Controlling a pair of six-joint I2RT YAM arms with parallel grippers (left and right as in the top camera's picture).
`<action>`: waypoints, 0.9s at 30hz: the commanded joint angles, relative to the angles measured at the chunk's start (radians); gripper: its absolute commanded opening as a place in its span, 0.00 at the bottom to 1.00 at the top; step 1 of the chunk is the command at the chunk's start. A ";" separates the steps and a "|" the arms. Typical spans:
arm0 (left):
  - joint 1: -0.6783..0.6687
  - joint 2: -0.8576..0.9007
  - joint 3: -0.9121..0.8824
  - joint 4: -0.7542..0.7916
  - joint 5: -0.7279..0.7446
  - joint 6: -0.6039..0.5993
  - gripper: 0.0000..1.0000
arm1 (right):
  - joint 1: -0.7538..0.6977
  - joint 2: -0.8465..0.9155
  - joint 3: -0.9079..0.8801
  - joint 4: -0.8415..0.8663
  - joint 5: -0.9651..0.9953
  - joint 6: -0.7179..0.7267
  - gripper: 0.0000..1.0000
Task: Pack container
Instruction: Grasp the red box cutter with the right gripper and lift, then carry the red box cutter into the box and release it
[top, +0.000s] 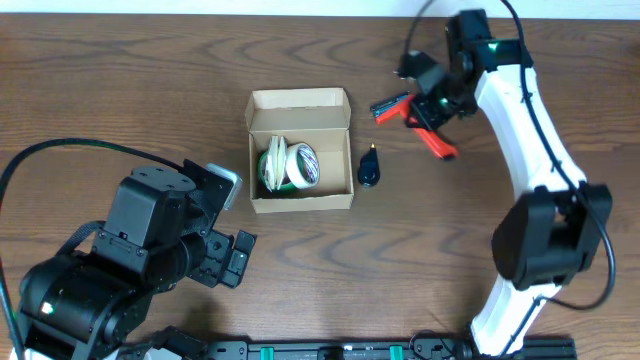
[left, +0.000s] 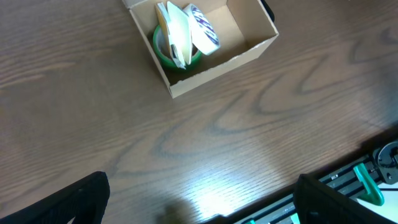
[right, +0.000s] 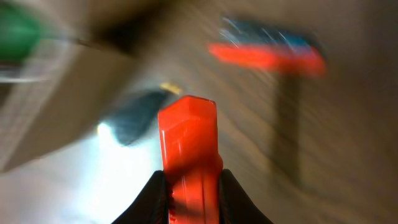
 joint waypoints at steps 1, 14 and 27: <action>0.002 -0.001 0.010 -0.003 -0.007 -0.007 0.95 | 0.092 -0.061 0.026 -0.018 -0.185 -0.168 0.01; 0.002 -0.001 0.010 -0.003 -0.007 -0.007 0.96 | 0.454 -0.031 0.023 -0.015 -0.142 -0.396 0.01; 0.002 -0.001 0.010 -0.003 -0.007 -0.007 0.95 | 0.537 0.084 0.023 0.024 -0.097 -0.448 0.01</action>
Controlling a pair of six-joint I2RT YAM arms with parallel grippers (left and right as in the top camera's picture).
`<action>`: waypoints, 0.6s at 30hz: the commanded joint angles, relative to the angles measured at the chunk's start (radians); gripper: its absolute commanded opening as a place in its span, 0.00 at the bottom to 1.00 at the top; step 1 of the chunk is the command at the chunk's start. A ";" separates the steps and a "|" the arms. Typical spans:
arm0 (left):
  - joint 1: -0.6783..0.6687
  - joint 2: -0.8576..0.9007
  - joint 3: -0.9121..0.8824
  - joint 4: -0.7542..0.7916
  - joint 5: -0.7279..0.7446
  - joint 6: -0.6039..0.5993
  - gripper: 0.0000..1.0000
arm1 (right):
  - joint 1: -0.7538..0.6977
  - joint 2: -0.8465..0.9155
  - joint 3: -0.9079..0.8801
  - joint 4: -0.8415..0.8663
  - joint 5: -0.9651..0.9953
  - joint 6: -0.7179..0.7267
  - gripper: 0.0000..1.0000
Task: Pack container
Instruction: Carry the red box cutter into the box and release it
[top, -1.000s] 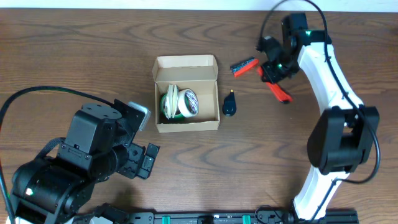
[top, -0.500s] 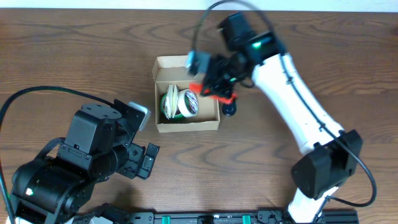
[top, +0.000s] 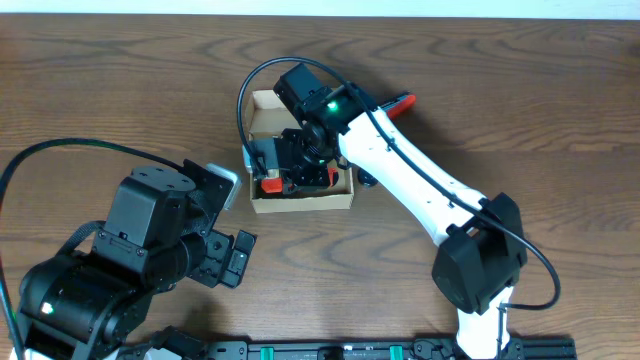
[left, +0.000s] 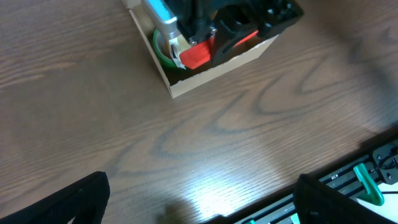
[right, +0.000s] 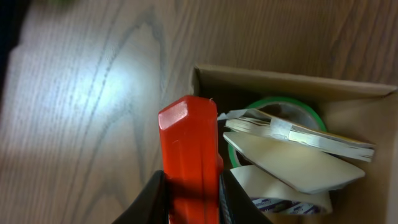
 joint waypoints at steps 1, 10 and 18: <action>0.002 -0.001 0.010 -0.003 -0.007 -0.006 0.95 | 0.002 0.012 0.005 0.008 0.004 -0.024 0.01; 0.002 -0.001 0.010 -0.003 -0.007 -0.006 0.95 | 0.002 0.013 0.005 0.018 0.003 -0.018 0.43; 0.002 -0.001 0.010 -0.003 -0.007 -0.006 0.95 | 0.002 0.013 0.006 0.018 0.004 0.000 0.58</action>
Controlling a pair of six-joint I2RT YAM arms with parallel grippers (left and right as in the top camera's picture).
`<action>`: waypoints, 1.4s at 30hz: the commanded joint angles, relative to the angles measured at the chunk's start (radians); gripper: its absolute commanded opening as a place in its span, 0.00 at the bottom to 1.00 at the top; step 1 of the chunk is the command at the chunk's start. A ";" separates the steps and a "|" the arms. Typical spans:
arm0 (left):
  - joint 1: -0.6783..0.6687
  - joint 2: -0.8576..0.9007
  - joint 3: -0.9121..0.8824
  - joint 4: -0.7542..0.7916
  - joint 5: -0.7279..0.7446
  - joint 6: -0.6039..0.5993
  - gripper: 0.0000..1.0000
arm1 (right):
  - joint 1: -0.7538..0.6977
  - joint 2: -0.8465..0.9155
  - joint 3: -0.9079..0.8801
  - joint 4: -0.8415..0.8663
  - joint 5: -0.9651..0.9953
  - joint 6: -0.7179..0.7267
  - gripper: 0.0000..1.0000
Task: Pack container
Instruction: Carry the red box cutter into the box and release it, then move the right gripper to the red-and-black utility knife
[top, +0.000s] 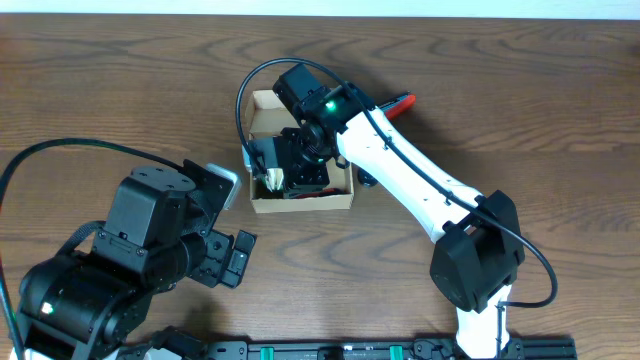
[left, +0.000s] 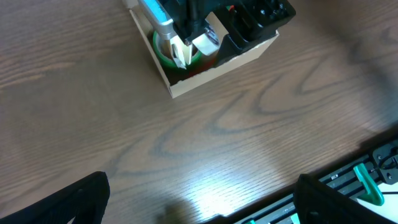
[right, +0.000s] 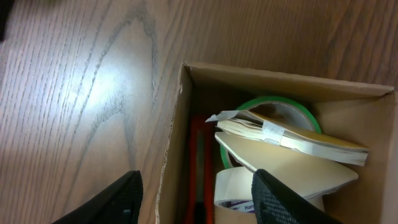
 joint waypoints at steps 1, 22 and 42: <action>0.002 -0.001 0.010 -0.003 -0.007 -0.006 0.95 | 0.002 0.003 0.006 -0.001 -0.004 0.010 0.57; 0.002 -0.001 0.010 -0.003 -0.007 -0.006 0.95 | -0.426 -0.058 0.072 0.293 0.071 1.125 0.99; 0.002 -0.001 0.010 -0.003 -0.007 -0.006 0.95 | -0.521 0.028 0.087 0.200 0.362 1.783 0.91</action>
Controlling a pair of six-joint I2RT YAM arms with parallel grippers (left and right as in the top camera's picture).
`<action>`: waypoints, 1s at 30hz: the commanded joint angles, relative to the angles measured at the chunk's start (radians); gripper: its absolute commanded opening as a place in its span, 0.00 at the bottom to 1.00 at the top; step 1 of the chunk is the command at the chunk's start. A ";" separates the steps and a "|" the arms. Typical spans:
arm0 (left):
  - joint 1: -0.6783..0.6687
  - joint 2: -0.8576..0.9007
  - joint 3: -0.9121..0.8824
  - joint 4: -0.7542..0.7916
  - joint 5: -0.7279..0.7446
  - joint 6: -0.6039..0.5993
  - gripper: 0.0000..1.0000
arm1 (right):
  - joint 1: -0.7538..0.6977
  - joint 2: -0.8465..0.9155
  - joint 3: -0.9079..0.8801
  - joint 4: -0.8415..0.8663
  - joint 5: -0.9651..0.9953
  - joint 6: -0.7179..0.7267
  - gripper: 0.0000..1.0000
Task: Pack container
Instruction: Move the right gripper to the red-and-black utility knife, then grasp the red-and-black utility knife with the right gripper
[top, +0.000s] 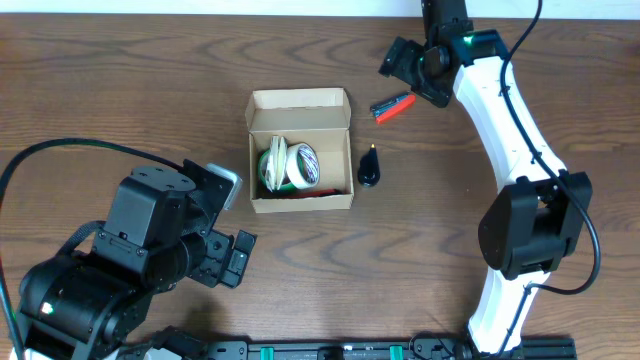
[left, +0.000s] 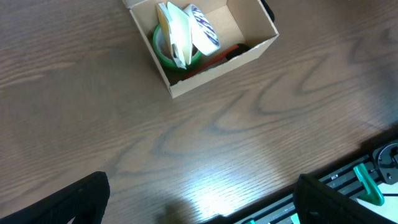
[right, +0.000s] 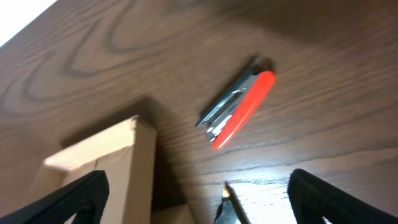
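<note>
An open cardboard box (top: 300, 97) holds tape rolls (top: 290, 165) and a red tool (top: 300, 194) lying along its near wall; the left wrist view shows the same box (left: 217, 71) and red tool (left: 214, 59). A second red and grey tool (top: 393, 105) lies on the table right of the box. My right gripper (top: 412, 75) hovers open just beyond it and looks down at it (right: 239, 109). My left gripper (top: 232, 250) is open at the near left, well away from the box.
A small black object (top: 369, 170) lies just right of the box; its tip shows in the right wrist view (right: 227, 208). The box corner (right: 112, 155) is at the left of that view. Bare wooden table (top: 520, 300) surrounds everything.
My right gripper was open inside the box over the dropped red tool. It now hangs open at the far right, above the second red tool. The left arm is unchanged.
My right gripper was shut on a red tool to the right of the box. Then it held the tool over the box's near side. Then it was open with the tool lying in the box. Now it is above the other red tool.
</note>
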 joint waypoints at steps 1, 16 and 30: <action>0.002 -0.001 0.010 -0.003 -0.007 -0.006 0.95 | -0.018 0.019 0.030 -0.008 0.032 0.100 0.92; 0.002 -0.001 0.010 -0.003 -0.007 -0.006 0.95 | -0.009 0.446 0.537 -0.321 0.032 0.148 0.94; 0.002 -0.001 0.010 -0.003 -0.007 -0.006 0.95 | -0.005 0.563 0.537 -0.298 0.039 0.236 0.94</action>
